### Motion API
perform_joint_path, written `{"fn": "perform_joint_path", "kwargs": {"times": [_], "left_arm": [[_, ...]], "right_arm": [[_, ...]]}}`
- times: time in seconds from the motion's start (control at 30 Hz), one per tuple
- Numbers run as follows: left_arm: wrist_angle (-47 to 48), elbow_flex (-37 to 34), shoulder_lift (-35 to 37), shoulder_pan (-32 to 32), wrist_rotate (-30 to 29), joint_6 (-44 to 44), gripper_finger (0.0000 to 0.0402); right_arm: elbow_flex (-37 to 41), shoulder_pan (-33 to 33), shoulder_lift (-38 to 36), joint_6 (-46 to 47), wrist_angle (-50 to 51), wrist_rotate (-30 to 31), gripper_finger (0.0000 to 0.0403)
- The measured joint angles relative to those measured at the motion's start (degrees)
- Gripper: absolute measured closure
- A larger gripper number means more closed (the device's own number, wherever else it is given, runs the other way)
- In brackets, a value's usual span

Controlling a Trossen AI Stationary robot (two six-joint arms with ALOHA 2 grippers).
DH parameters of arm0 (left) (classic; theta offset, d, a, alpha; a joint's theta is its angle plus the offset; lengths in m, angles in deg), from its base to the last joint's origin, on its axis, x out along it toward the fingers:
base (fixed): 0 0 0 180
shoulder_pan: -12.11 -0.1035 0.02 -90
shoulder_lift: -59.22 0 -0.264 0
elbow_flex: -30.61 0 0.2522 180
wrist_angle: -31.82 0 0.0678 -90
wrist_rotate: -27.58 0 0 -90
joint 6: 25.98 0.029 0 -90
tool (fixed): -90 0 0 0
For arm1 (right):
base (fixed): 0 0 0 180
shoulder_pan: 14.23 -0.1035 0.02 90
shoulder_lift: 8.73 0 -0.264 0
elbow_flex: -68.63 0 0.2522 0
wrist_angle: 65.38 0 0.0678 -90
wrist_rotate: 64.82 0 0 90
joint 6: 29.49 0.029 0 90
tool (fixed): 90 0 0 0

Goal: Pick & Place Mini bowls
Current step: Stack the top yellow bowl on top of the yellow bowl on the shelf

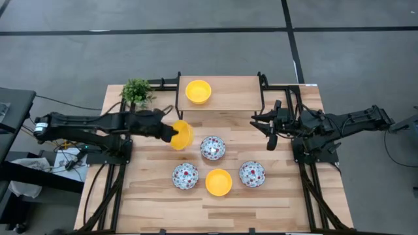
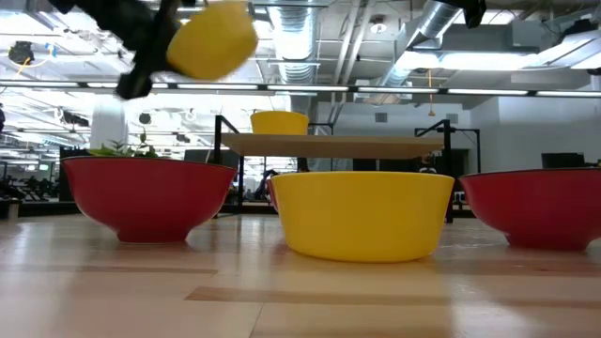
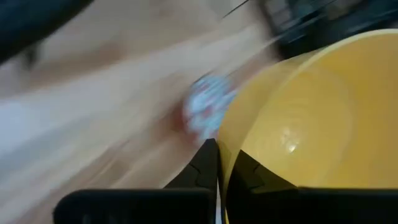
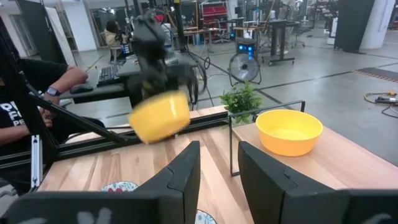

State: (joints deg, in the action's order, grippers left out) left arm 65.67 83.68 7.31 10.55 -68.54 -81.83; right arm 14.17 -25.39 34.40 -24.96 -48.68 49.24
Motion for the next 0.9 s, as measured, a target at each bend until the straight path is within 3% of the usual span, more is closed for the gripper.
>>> {"fn": "perform_joint_path", "kwargs": {"times": [0.23,0.43,0.67,0.9], "left_arm": [[-17.8,2.3,0.5,0.5,-3.2,9.6,0.0398],[-17.9,13.3,-4.4,-1.3,-4.0,21.5,0.0398],[-17.5,27.5,-13.1,-6.9,-3.7,29.3,0.0398],[-14.9,37.9,-19.9,-14.5,-1.3,27.7,0.0396]], "right_arm": [[0.0,0.0,0.0,0.0,0.0,0.0,0.0305],[0.0,0.0,0.0,0.0,0.0,0.0,0.0305],[0.0,0.0,0.0,0.0,0.0,0.0,0.0305],[0.0,0.0,0.0,0.0,0.0,0.0,0.0305]]}}
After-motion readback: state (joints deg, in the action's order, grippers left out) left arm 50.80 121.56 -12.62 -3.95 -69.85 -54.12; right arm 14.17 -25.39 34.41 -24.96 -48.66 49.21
